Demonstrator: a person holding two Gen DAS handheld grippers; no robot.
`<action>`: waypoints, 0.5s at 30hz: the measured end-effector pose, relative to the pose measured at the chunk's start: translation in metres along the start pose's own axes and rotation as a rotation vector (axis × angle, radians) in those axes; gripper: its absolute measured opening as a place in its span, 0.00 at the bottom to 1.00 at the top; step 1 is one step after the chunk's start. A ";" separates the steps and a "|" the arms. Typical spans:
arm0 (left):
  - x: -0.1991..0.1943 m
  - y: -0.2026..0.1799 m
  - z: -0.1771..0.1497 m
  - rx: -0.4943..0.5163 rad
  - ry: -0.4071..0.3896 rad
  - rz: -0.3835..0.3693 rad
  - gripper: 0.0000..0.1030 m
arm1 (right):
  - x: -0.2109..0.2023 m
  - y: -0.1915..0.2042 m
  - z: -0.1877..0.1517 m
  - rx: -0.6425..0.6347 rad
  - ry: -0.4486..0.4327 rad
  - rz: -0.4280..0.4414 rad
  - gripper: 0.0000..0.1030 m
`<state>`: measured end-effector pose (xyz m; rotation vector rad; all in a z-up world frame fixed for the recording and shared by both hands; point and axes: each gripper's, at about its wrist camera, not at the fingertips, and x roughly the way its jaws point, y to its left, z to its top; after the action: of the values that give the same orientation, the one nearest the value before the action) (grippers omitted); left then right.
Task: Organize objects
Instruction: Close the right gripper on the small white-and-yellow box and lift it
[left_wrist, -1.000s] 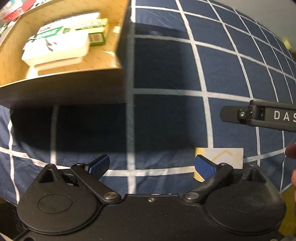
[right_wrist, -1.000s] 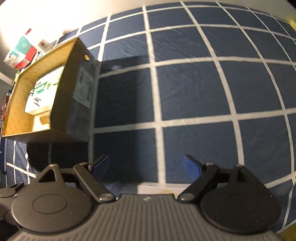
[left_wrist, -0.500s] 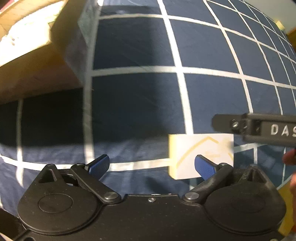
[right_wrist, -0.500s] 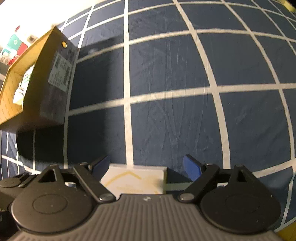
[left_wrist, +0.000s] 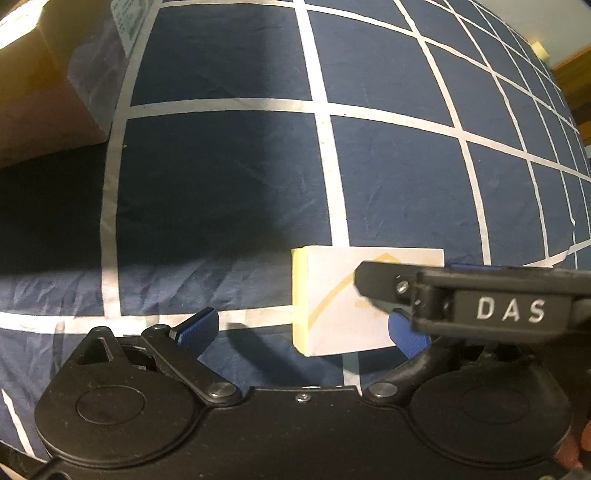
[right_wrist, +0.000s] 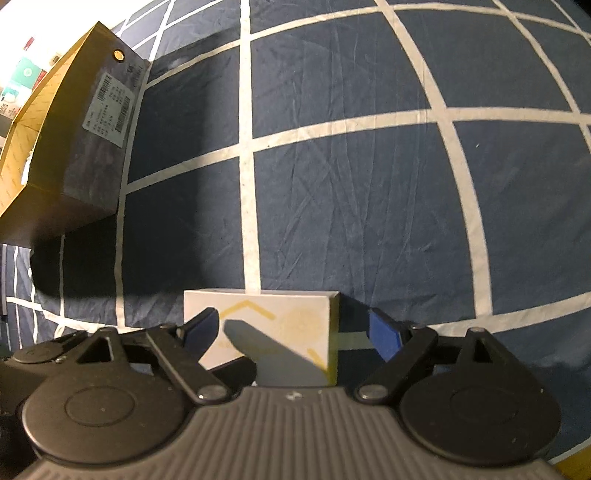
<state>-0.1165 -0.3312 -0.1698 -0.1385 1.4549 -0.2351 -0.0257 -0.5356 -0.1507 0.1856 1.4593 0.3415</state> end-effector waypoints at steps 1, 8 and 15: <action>0.001 0.000 0.001 0.002 0.001 -0.004 0.95 | 0.001 0.000 0.000 0.005 0.001 0.005 0.83; 0.004 0.001 0.006 0.009 0.011 -0.057 0.90 | 0.006 0.000 0.001 0.015 0.012 0.047 0.79; 0.007 0.000 0.010 0.006 0.023 -0.087 0.86 | 0.007 0.000 0.006 0.007 0.021 0.061 0.75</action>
<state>-0.1063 -0.3335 -0.1758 -0.1952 1.4723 -0.3128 -0.0189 -0.5329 -0.1570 0.2337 1.4781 0.3891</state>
